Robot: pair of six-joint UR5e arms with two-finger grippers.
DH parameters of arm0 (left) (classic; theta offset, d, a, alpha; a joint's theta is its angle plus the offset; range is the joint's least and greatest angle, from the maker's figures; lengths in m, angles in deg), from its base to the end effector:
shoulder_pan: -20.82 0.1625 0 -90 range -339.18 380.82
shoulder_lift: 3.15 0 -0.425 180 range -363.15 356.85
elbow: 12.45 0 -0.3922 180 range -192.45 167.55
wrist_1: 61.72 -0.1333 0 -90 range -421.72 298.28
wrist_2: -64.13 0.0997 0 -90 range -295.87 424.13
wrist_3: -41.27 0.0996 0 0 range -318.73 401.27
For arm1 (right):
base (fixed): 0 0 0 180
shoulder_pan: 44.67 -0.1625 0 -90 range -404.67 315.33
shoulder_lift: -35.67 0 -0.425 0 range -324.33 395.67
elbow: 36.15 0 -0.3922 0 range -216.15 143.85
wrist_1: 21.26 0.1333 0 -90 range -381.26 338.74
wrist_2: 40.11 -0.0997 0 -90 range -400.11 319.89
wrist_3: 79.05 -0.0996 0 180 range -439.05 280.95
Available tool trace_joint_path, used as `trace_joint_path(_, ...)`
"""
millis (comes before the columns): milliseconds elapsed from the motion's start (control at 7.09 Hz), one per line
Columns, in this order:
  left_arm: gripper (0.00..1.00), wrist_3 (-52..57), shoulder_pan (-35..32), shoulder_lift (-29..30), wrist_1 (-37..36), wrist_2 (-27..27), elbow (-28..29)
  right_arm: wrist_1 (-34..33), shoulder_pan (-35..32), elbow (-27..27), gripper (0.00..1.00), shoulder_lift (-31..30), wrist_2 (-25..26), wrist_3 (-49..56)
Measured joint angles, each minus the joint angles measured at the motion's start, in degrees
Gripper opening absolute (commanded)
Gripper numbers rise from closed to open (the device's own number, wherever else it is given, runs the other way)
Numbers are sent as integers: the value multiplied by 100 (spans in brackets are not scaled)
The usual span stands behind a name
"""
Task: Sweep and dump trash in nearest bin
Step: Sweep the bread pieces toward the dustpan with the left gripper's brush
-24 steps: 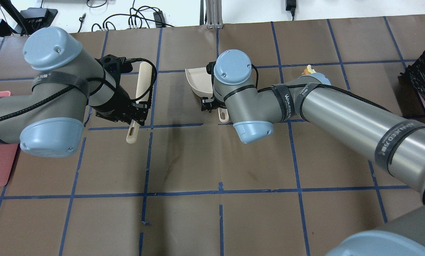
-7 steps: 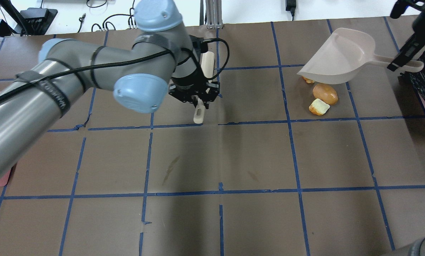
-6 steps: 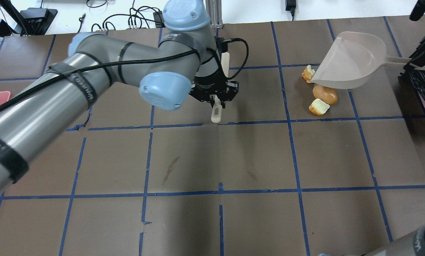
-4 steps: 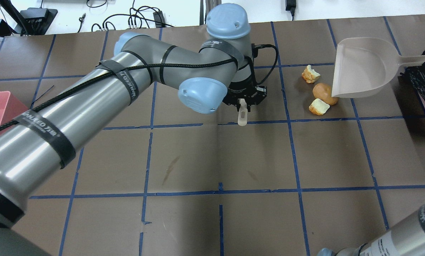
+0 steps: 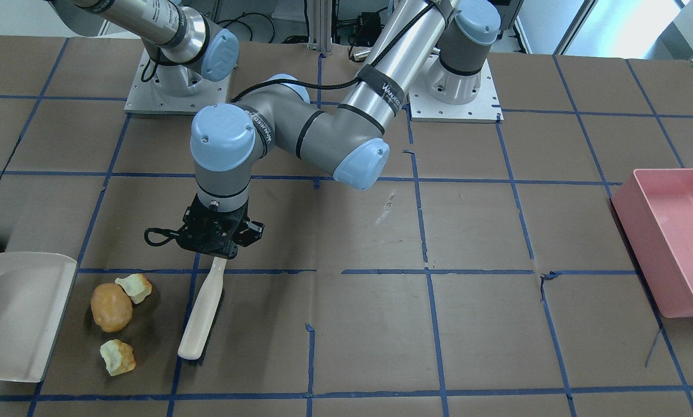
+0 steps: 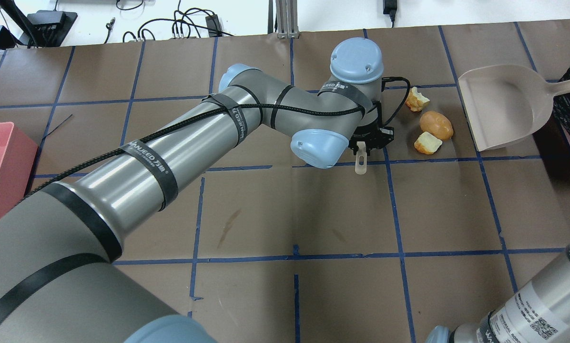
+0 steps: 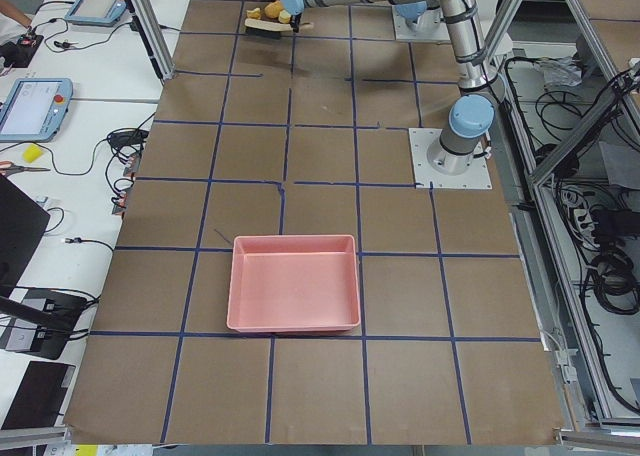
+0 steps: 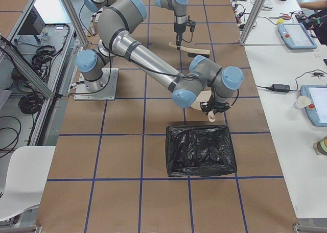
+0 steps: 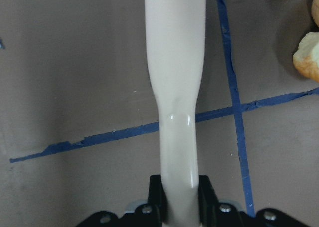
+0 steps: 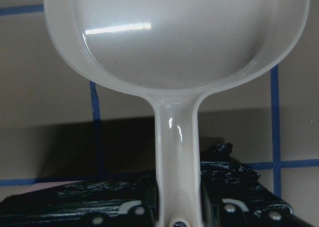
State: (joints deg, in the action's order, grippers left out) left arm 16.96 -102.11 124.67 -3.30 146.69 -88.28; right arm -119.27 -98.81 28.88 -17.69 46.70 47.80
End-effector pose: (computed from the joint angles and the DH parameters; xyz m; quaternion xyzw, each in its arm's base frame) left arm -0.5208 -0.5351 0.2568 -0.0793 -0.9924 0.0296 0.0899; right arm -0.3156 -0.6737 0.3186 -0.7119 0.7010 -0.0227 0.0357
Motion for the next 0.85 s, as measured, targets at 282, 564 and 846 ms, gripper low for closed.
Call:
trace_joint_path(282, 0, -214, -161, 455, 84, 26, 652, -33, -36, -14, 0, 137, -168, 186)
trace_joint_path(564, 0, -340, -331, 707, 230, 43, 996, -89, -45, -12, 0, 243, -244, 178)
trace_joint_path(846, 0, -403, -412, 890, 269, 100, 1183, -102, -80, -6, 0, 301, -252, 177)
